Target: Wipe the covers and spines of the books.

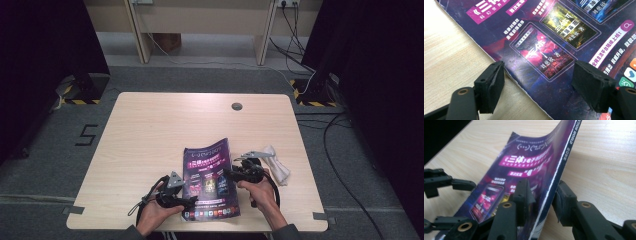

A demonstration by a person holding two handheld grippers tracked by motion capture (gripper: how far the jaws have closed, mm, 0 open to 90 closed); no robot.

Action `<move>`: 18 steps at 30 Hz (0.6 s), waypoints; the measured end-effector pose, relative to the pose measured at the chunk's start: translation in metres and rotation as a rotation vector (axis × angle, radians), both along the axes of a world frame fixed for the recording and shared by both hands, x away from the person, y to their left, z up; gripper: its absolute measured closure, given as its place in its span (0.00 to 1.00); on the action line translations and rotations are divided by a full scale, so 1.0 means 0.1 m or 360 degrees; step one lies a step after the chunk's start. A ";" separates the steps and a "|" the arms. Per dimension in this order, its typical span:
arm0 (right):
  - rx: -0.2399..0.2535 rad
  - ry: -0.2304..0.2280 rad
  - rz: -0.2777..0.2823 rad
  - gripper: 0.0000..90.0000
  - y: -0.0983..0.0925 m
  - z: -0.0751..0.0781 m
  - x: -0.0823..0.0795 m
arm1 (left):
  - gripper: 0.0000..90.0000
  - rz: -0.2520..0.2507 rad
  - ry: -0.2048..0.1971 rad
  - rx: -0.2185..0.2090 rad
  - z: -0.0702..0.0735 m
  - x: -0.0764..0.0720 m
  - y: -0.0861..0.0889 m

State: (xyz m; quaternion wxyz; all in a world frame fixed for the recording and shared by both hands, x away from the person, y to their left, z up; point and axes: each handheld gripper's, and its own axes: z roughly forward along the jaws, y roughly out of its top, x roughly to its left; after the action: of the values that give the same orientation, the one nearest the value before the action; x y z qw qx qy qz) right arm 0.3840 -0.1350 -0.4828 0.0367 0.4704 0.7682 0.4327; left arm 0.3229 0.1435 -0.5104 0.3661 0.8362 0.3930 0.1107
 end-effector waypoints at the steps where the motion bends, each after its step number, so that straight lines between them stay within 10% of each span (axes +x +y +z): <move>1: -0.0016 -0.0002 0.0025 0.74 0.01 -0.02 0.00 | 0.28 0.0002 0.0001 0.0000 0.00 0.00 0.00; 18: -0.0281 -0.0132 0.0213 0.85 0.22 0.22 0.09 | 0.30 0.0078 -0.0064 -0.0095 0.13 0.00 0.27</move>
State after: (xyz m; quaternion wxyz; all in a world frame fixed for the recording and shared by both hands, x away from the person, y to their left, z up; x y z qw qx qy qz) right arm 0.3929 -0.1128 -0.4608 0.0809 0.3948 0.8307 0.3841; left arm 0.3226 0.1706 -0.4977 0.3958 0.8127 0.4091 0.1246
